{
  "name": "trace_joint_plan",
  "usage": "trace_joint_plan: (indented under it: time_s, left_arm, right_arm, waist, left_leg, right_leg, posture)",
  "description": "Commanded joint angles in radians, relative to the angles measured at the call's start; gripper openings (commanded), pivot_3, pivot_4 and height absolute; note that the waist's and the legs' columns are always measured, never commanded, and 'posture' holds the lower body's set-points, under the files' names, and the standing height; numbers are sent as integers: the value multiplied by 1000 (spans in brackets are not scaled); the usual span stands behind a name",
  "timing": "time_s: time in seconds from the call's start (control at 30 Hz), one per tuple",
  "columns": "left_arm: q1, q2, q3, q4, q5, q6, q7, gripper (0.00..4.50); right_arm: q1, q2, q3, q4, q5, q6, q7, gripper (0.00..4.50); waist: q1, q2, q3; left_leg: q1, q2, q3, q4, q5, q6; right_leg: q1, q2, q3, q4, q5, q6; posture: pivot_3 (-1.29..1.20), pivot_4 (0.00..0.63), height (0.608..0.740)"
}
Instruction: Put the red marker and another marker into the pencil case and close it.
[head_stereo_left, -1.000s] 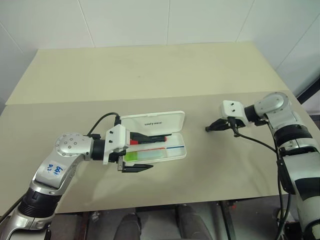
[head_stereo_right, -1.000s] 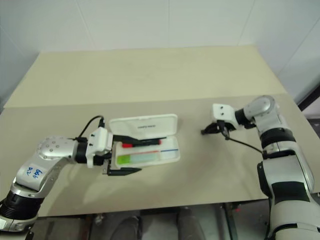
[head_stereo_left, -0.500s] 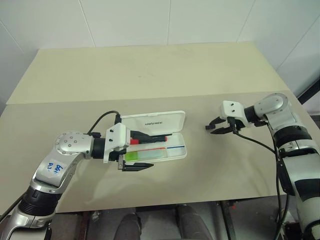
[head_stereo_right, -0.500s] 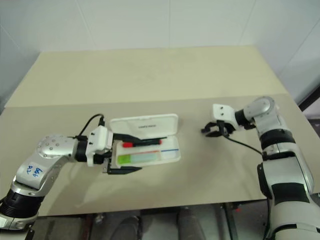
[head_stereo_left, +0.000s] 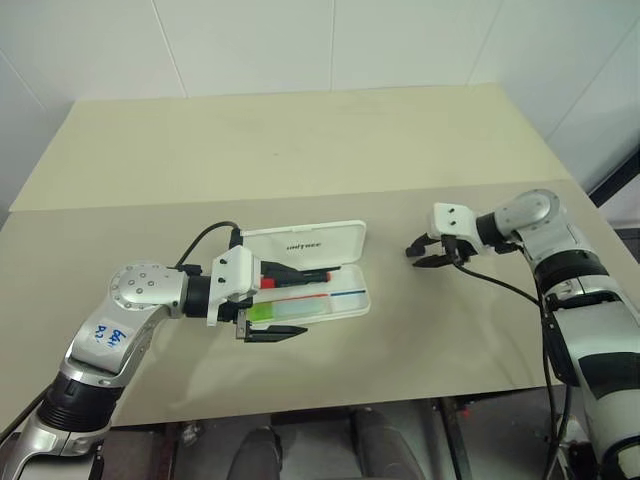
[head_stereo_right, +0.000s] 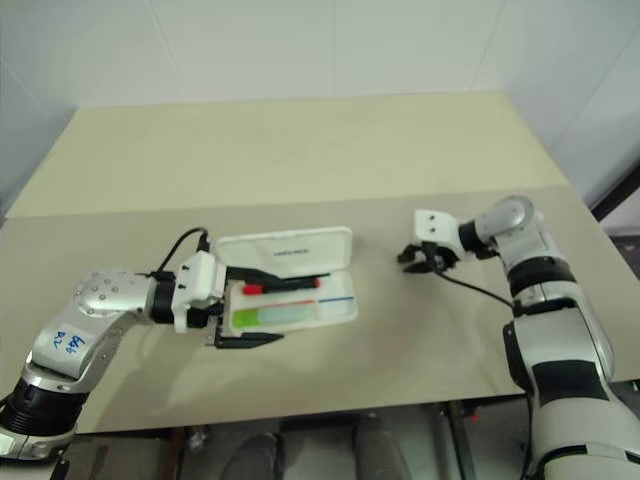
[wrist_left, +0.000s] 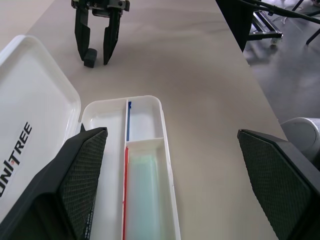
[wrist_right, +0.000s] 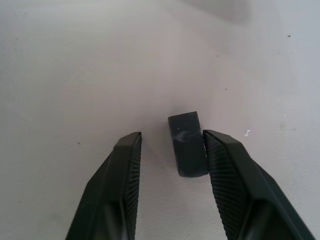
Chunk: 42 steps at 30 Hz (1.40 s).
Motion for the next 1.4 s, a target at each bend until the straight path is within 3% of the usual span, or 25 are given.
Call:
trace_joint_plan:
  time_s: [0.03,0.1,0.4,0.53,0.73,0.83,1.03,1.13,1.4]
  left_arm:
    - [-14,-5,6,-10,-10,-2,1,4500]
    - [-17,-8,4,-11,-9,0,1,4500]
    - [-28,-16,-4,-6,-7,0,-4,4500]
    - [-30,-11,-2,-3,-9,1,-9,4500]
    - [-21,-2,5,5,-9,-4,-20,4500]
    - [-15,4,10,13,-7,-11,-28,4500]
    - [-2,12,19,15,-4,-16,-31,4500]
    - [10,19,24,10,-5,-16,-30,4500]
    - [25,41,34,6,-7,-24,-36,4500]
  right_arm:
    - [-9,13,11,16,-15,9,-4,770]
    - [-7,12,11,19,-18,5,-9,329]
    - [5,-9,0,-1,-15,2,-46,329]
    - [14,-47,-27,-82,44,24,74,329]
    - [93,-124,-70,-395,171,163,217,329]
    - [188,-167,-91,-694,280,352,240,329]
    - [396,-185,-113,-1208,462,732,112,329]
    - [480,-168,-105,-1372,500,853,35,329]
    - [525,-85,-40,-1455,491,956,-131,329]
  waist:
    - [-1,0,0]
    - [-1,0,0]
    - [-2,0,0]
    - [0,1,1]
    - [11,5,4]
    - [17,6,4]
    - [22,6,4]
    - [27,5,5]
    - [36,4,5]
  left_leg:
    - [0,0,0,1,0,0]
    - [0,0,0,2,0,0]
    - [0,0,-1,2,0,0]
    - [0,0,-1,2,0,0]
    - [-2,0,-1,1,0,0]
    - [-2,0,-1,0,0,0]
    - [-3,0,-2,1,0,0]
    - [-3,0,-2,2,0,1]
    - [-3,-1,-2,1,0,1]
  right_leg:
    - [0,0,0,1,0,0]
    - [0,0,0,2,0,0]
    - [0,0,0,1,0,0]
    - [0,0,0,2,0,1]
    - [0,0,0,-1,0,1]
    - [-1,0,0,-1,0,1]
    - [-1,0,-1,-1,0,1]
    - [-1,0,-1,-1,0,1]
    - [-1,0,-1,-2,0,1]
  posture:
    - [0,150,740]
    - [0,150,740]
    - [0,150,740]
    - [0,150,740]
    - [0,150,740]
    - [0,150,740]
    - [0,150,740]
    - [0,150,740]
    - [0,150,740]
